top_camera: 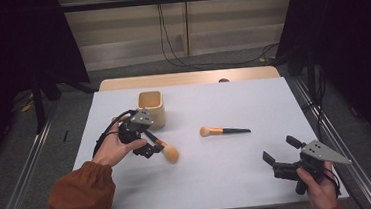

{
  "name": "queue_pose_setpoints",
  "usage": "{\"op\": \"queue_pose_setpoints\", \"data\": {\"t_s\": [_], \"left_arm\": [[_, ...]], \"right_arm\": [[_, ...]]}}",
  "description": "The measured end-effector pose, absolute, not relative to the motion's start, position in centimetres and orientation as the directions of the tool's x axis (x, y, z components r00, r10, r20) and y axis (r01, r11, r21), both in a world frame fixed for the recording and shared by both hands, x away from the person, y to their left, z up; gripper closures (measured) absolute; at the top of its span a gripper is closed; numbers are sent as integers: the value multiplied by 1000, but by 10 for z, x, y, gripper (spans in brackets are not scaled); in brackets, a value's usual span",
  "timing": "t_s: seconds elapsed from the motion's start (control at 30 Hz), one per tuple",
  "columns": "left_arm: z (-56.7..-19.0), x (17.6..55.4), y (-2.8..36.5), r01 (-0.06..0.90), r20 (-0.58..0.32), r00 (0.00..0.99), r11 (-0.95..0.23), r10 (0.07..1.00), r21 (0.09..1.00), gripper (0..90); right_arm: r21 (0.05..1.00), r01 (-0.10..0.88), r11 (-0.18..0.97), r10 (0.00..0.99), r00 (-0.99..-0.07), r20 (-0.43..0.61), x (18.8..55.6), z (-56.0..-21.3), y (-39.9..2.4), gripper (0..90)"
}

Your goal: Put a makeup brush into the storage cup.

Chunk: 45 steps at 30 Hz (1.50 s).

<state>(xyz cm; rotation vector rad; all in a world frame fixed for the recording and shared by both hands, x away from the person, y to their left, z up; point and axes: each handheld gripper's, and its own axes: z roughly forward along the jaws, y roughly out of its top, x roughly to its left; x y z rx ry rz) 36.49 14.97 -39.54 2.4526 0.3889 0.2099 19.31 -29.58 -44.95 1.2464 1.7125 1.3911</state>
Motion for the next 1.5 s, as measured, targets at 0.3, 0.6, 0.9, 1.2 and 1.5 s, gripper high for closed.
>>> {"op": "queue_pose_setpoints", "data": {"t_s": [0.3, 0.6, 0.9, 1.2, 1.5], "left_arm": [[-403, 370, 149, 286, 6, 941, -804, 339, 521, 53], [-407, 373, 148, 250, 18, 958, -862, 287, 442, 52], [-414, 383, 142, 204, -10, 976, -888, 219, 412, 54], [-424, 392, 132, 115, -13, 993, -924, 119, 364, 55], [-431, 400, 121, 58, 9, 998, -948, 64, 312, 85]], "right_arm": [[956, 294, 13, 919, -380, 105, 193, -450, -296, 0], [955, 296, 17, 917, -385, 103, 193, -450, -296, 0], [954, 298, 24, 916, -388, 98, 194, -451, -295, 0], [953, 302, 25, 917, -387, 98, 193, -451, -296, 0], [953, 302, 23, 917, -386, 100, 192, -451, -296, 0]]}}
